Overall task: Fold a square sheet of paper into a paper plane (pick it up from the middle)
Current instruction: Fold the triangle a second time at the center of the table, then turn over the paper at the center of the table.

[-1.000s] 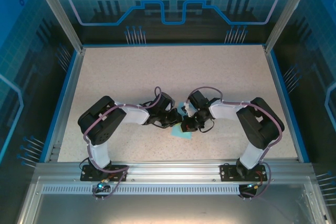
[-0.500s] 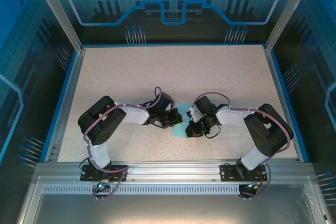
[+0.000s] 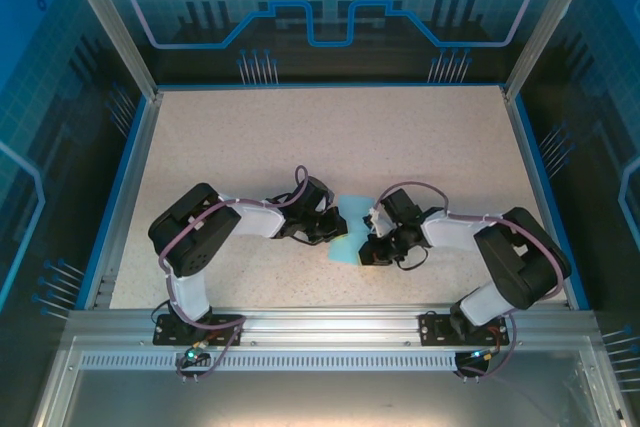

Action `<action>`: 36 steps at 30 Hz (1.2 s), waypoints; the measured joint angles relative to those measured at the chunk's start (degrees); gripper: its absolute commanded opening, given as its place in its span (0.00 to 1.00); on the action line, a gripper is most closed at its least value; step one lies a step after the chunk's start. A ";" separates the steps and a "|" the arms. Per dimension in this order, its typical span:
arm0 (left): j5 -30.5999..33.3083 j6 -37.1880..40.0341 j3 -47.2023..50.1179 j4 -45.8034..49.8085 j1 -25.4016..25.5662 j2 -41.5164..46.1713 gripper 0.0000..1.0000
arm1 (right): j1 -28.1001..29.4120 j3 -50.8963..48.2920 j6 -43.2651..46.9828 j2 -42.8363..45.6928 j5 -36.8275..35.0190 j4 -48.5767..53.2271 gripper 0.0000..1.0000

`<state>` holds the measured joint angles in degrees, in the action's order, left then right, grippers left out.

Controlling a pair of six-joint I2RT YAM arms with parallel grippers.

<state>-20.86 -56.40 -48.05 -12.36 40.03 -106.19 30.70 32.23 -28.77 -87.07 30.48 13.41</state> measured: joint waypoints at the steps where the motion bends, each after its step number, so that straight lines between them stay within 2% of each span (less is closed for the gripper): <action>1: 0.00 0.00 0.02 0.00 0.00 0.00 0.09 | 0.00 -0.35 0.00 0.44 -0.04 0.07 0.09; 8: 0.00 0.00 0.02 0.00 0.00 0.00 0.10 | -0.72 -1.46 -0.22 4.35 -1.81 5.16 0.10; 12: 0.00 0.00 0.02 0.00 0.02 0.00 0.10 | -1.38 -1.31 -1.18 8.70 -4.28 6.99 0.21; 14: 0.00 0.00 0.02 0.00 0.13 0.00 0.10 | -1.53 -0.59 -1.86 10.86 -6.01 7.26 0.32; 17: 0.02 0.02 0.02 0.00 0.22 0.02 0.10 | -1.64 1.84 -2.91 11.67 -9.18 7.23 0.41; 24: 0.02 0.28 0.00 0.02 0.28 0.07 0.11 | -1.95 5.97 -4.20 5.84 -11.15 4.74 0.43; 36: 0.26 0.94 -0.17 0.46 0.50 0.07 0.11 | -1.99 6.16 -5.64 0.02 -11.67 1.90 0.42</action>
<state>-20.60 -55.46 -48.23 -11.90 40.53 -106.13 28.71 38.39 -34.41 -87.05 18.81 15.31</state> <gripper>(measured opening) 0.114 0.429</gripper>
